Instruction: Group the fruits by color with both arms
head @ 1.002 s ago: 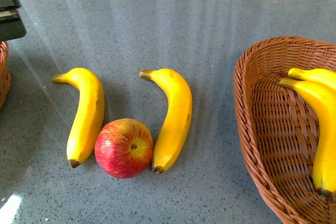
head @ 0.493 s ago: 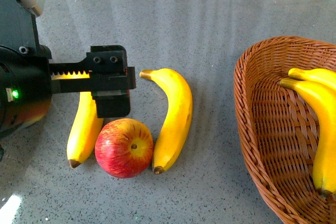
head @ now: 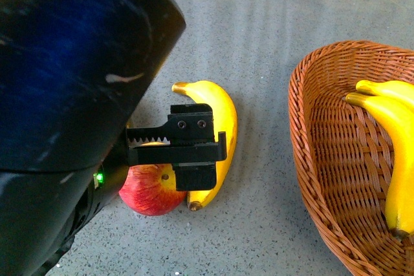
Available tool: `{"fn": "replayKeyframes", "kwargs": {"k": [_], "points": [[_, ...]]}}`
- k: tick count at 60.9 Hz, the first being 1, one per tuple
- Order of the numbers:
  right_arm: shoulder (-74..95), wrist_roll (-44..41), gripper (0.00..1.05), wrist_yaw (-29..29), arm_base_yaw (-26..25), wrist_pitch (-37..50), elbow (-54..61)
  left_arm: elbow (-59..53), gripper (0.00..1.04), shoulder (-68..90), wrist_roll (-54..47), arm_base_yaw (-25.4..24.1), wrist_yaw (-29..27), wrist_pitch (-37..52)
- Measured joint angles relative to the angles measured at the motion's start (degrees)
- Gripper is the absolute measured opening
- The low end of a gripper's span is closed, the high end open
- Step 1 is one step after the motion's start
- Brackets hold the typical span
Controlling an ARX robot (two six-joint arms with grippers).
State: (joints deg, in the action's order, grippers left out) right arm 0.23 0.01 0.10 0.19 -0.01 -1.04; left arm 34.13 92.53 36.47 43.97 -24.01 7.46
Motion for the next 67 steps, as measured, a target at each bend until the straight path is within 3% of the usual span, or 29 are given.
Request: {"fn": "replayKeyframes", "kwargs": {"k": [67], "points": [[0.0, 0.0, 0.96, 0.0, 0.0, 0.0, 0.0, -0.13, 0.96, 5.73, 1.09, -0.04, 3.06, 2.12]]}}
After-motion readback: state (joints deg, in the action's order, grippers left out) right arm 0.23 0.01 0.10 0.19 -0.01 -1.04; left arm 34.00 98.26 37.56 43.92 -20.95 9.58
